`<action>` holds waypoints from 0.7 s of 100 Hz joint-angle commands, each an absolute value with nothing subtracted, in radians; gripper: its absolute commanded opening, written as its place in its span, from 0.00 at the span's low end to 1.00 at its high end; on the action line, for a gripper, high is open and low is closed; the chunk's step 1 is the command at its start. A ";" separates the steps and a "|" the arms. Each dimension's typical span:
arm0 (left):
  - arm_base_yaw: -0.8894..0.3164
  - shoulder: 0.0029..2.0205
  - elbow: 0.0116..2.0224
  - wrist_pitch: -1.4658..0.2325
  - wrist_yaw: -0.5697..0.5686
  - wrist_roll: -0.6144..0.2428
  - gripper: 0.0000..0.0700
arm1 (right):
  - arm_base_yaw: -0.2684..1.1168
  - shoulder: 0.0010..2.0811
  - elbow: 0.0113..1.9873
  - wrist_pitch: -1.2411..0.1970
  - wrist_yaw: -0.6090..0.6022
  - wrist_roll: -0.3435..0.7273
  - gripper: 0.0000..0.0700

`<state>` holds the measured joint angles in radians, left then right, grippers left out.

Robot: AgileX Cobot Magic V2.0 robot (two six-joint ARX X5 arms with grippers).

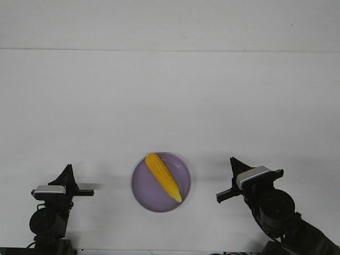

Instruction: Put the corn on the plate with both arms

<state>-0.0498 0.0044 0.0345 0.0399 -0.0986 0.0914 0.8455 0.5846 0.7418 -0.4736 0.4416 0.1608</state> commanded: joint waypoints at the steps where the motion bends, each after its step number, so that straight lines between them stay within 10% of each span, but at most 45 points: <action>1: -0.050 0.003 0.013 0.054 -0.097 0.100 0.02 | 0.857 0.589 0.752 -0.464 0.445 0.156 0.02; 70: -0.050 0.003 0.014 0.053 -0.097 0.100 0.02 | 0.849 0.571 0.752 -0.477 0.447 0.135 0.02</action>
<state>-0.0502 0.0044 0.0345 0.0433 -0.0986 0.0910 0.8452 0.5793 0.7418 -0.4755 0.4416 0.1604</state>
